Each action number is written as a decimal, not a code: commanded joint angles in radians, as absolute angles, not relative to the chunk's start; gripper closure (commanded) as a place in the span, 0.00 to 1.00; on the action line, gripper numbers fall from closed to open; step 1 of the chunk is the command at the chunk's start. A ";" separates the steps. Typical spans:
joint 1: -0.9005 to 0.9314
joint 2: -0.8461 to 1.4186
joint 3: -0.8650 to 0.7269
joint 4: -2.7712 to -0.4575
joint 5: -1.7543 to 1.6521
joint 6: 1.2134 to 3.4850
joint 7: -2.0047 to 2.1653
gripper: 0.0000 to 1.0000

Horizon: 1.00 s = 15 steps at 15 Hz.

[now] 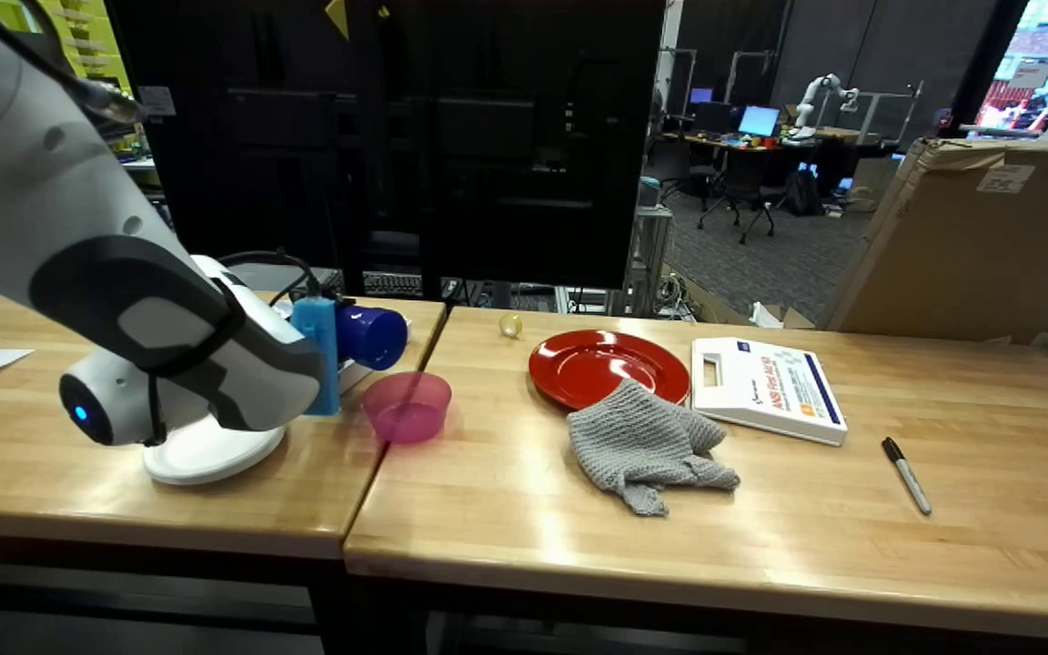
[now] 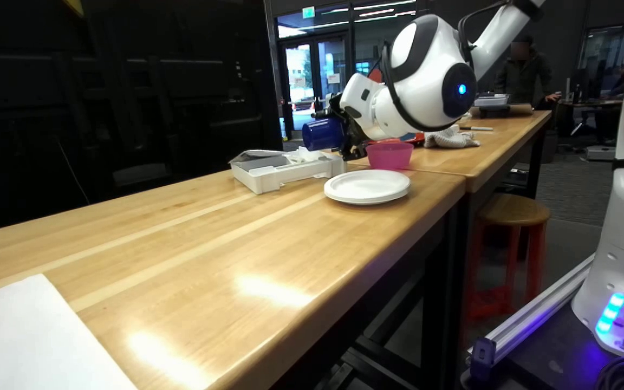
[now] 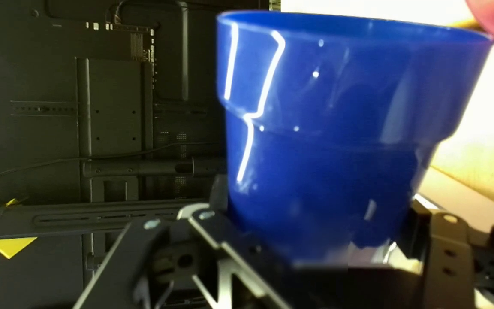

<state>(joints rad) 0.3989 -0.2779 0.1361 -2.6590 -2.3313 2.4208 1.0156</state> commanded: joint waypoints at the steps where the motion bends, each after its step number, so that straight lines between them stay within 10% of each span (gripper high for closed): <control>1: 0.384 -0.318 0.143 -2.677 -2.304 2.448 0.997 0.42; 15: 0.385 -0.340 0.118 -2.690 -2.354 2.486 1.119 0.42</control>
